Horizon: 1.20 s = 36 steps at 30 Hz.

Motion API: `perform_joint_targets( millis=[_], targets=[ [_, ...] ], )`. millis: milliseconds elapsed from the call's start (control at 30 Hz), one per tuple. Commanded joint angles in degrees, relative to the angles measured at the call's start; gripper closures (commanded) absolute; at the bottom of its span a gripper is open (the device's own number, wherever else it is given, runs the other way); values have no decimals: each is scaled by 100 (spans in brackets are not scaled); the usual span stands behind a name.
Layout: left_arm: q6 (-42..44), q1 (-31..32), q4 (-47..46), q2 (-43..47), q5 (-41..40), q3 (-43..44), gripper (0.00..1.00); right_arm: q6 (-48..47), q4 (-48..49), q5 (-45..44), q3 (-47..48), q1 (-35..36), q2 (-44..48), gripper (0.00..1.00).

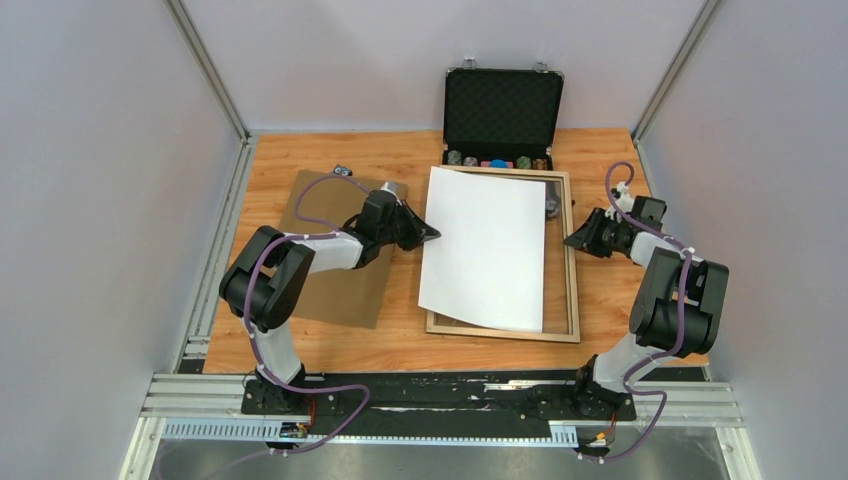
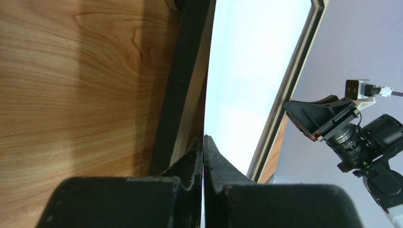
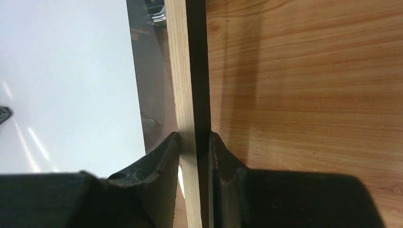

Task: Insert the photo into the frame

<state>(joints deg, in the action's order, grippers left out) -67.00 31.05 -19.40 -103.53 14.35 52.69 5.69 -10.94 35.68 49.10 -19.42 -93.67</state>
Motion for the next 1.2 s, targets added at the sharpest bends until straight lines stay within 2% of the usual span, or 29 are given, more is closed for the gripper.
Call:
perform_joint_targets(
  millis=[0,633,1167],
  targets=[
    [1,17,-540,18,68,90,100,275,-129,304,-45,69,0,85],
    [-194,115,-1661,-601,360,186,100,362,22,659,-233,105,-164,88],
    [-84,180,-1529,-800,374,341,100,355,39,666,-243,105,-90,89]
  ],
)
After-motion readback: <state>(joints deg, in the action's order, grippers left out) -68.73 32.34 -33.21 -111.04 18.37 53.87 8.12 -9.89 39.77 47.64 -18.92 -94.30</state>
